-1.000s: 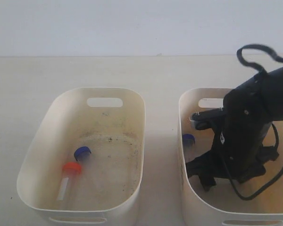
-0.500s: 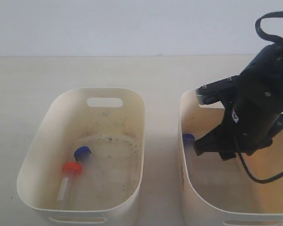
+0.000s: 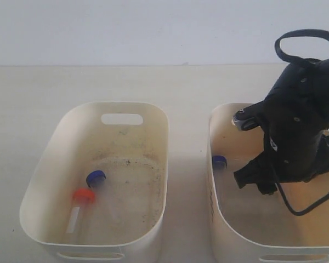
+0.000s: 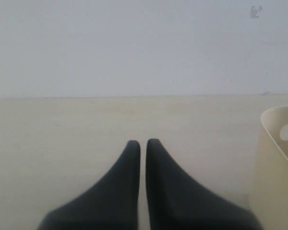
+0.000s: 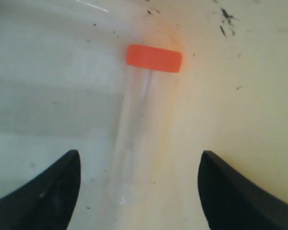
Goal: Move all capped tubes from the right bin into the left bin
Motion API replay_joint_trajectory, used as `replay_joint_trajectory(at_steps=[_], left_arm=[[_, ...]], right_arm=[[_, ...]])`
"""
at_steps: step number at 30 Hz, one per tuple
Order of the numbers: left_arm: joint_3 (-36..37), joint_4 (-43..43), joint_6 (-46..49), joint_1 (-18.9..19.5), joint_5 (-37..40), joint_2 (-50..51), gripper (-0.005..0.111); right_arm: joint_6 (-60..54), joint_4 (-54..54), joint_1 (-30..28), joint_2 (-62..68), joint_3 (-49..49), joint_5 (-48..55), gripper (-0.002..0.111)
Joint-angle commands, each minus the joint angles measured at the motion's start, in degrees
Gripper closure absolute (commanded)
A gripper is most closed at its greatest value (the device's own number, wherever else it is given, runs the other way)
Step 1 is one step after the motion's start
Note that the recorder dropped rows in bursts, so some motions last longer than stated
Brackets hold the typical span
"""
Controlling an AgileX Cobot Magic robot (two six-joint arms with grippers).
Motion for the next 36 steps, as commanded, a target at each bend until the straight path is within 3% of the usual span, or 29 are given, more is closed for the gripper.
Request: replay_joint_trajectory(at_steps=[1,16,25,28,33,36], left_arm=[[-0.12,-0.19,-0.24,-0.41,-0.38,0.23,0.103],[-0.12,-0.19,-0.24,-0.41,-0.38,0.23,0.103],[-0.12,-0.19,-0.24,-0.41,-0.38,0.23,0.103],[-0.12,-0.19,-0.24,-0.41,-0.38,0.23,0.103],[-0.12,-0.19,-0.24,-0.41,-0.38,0.23,0.103],[-0.12,-0.19,-0.24,-0.41,-0.38,0.23,0.103]], right_arm=[[0.83,1.21,-0.53,3.03,0.67,-0.04,0.041],[-0.34,6.53,-0.44,4.34,0.67,-4.04,0.041],[0.01,5.08,-0.44,4.23,-2.21,2.38,0.042],[0.44,3.84,-0.44,3.08,-2.6,3.24,0.055],[0.44,3.49,-0.44,-2.12,-2.6,1.0,0.089],[0.34,3.49,-0.44,-5.49,-2.6,0.19,0.103]])
